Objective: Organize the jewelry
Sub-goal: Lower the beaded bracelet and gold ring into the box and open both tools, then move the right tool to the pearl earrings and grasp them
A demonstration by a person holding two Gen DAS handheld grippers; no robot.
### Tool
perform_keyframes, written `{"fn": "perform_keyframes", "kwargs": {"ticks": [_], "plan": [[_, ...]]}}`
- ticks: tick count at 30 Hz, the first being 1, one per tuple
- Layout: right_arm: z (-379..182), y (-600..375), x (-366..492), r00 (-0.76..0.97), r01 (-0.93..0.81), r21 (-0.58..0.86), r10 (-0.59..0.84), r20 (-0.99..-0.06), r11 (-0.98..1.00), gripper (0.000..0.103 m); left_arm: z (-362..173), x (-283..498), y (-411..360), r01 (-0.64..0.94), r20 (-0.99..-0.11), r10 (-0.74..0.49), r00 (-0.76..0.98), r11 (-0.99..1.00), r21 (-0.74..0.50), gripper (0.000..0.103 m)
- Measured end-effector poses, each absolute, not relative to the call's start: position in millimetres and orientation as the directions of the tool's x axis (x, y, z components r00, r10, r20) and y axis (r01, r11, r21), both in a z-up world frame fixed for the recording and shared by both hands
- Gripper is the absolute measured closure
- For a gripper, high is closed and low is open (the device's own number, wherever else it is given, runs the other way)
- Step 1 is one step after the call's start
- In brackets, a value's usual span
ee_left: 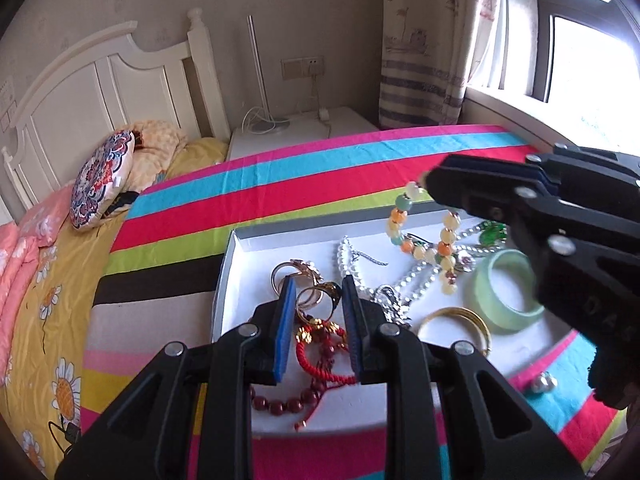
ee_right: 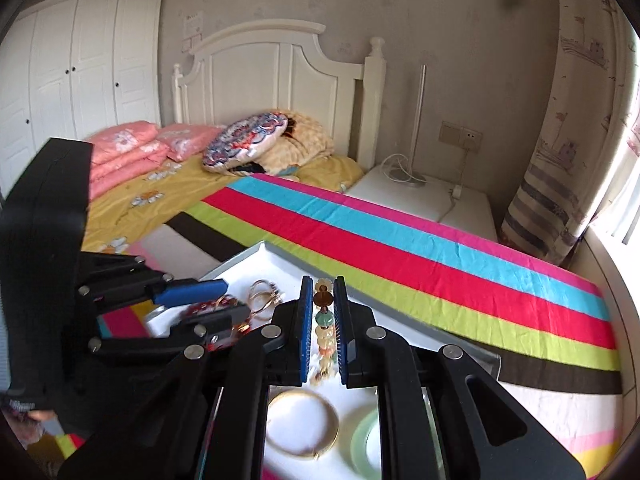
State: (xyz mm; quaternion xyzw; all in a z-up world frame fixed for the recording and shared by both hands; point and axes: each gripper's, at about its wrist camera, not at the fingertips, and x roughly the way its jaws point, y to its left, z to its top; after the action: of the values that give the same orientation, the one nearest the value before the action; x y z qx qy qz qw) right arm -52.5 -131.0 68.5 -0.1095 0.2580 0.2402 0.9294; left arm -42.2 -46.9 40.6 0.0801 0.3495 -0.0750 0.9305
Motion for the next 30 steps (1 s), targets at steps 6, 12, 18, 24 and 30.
{"fn": "perform_keyframes", "kwargs": {"ticks": [6,12,18,24,30], "plan": [[59,-128,-11,0.744,-0.46,-0.075,0.338,-0.577,0.885,0.092,31,-25,-50,0.194,-0.684,-0.084,0.725,0.977,0.086,0.08],[41,-124,4,0.725,-0.448,-0.094,0.3,-0.621,0.889,0.092,16,-16,-51,0.19,-0.708,-0.082,0.701,0.979,0.075,0.08],[33,-116,1,0.668,-0.498,-0.051,0.345,-0.659,0.866,0.088,10,-19,-49,0.19,-0.709,-0.088,0.7,0.98,0.066,0.06],[53,-132,-10,0.68,-0.492,0.004,0.388,-0.622,0.87,0.071,22,-30,-41,0.156,-0.677,-0.072,0.733,0.986,0.064,0.032],[85,-172,-44,0.734,-0.463,0.062,0.421,-0.533,0.884,0.052,47,-66,-25,0.09,-0.596,-0.047,0.801,0.995,0.041,0.004]]}}
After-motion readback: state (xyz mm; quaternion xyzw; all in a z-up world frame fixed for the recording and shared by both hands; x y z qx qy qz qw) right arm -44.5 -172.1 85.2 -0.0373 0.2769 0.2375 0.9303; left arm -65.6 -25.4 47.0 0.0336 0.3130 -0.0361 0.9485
